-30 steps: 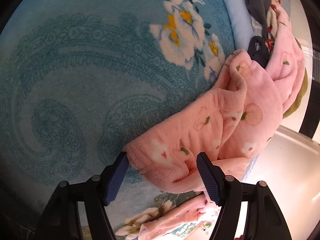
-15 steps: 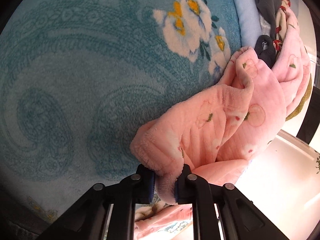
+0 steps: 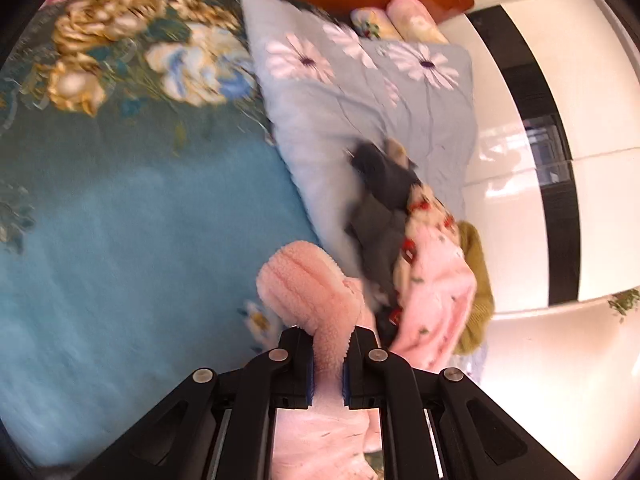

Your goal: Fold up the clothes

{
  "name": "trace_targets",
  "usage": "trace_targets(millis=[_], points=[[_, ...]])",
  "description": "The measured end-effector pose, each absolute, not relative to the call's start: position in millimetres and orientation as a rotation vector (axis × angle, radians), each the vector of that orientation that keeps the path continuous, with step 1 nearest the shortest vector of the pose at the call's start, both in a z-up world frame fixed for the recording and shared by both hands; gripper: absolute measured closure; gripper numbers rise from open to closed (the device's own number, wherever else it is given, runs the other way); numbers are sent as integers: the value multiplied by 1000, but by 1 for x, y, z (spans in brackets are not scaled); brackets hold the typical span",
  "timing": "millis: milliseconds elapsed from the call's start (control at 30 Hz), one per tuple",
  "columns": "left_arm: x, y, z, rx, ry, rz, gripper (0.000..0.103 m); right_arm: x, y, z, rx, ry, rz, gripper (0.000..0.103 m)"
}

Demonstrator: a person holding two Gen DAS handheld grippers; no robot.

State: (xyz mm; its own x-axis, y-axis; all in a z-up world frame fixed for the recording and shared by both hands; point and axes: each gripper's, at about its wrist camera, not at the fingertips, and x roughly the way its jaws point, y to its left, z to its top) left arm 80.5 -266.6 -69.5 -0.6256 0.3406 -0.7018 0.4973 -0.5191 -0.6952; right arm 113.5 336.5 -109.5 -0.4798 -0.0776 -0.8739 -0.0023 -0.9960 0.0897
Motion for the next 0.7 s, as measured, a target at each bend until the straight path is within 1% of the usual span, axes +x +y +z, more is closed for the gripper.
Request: trace_targets(millis=[133,200,267,400,433,633,700], points=[[128,-343,-147,1360,1406,-2098,93,117,324,-126,1634,-123,-2585,61],[156,-368,-188,1362,1491,-1993,93,119,317,-134,1661,-124,-2546,61],[179,-376,-218,1348,1578,-1919,93,121,317,-144,1701,-132,-2517,61],[193,-373,-236,1360,1595,-1905,93,133,343,-175,1841,-181,-2494,61],[193,-371,-235,1363,1595,-1905,93,135,352,-182,1873,-227,-2483,61],[176,-362,-229,1372,1565,-1945,93,148,388,-221,1966,-680,-2347,60],[172,-360,-222,1382,1544,-1969,93,151,386,-227,1974,-769,-2318,60]])
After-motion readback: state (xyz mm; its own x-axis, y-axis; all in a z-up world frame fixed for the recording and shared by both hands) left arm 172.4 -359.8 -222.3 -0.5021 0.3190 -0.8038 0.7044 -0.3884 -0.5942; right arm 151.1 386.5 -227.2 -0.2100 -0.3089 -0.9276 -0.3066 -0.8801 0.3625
